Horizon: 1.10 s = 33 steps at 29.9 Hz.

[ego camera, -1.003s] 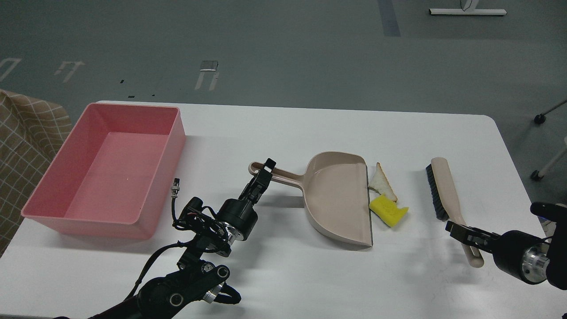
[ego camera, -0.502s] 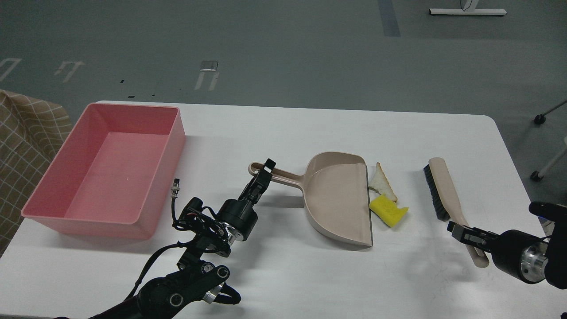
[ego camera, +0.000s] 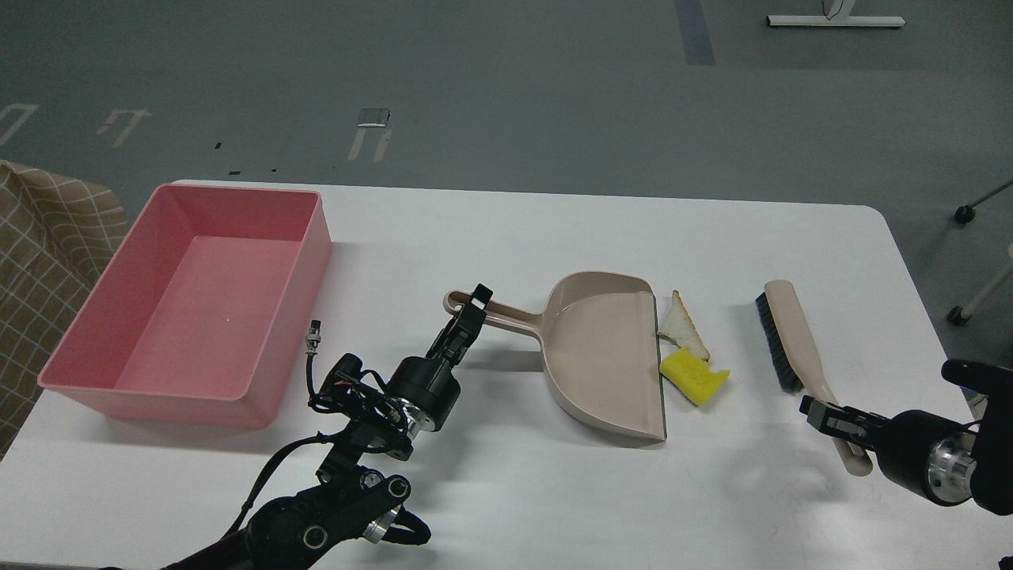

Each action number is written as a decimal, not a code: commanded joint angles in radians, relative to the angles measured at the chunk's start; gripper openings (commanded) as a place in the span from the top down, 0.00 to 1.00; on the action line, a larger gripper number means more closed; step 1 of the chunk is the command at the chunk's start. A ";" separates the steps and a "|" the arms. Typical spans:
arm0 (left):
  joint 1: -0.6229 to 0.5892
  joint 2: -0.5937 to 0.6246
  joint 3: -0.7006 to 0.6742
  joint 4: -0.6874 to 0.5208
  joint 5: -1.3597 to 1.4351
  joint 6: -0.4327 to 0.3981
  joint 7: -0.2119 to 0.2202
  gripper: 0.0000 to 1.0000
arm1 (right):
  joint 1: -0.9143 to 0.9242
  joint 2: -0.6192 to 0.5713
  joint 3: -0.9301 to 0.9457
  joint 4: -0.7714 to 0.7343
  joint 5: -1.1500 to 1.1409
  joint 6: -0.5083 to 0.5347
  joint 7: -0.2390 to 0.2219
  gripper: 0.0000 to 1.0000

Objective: Sweep and dump garbage into bin
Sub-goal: 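Grasp the wooden brush handle with the right gripper, then sweep the brush across the dustpan toward the left gripper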

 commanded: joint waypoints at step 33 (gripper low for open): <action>0.006 -0.010 0.000 -0.009 0.002 0.000 0.001 0.77 | 0.133 0.155 -0.186 0.038 0.026 0.000 -0.175 0.87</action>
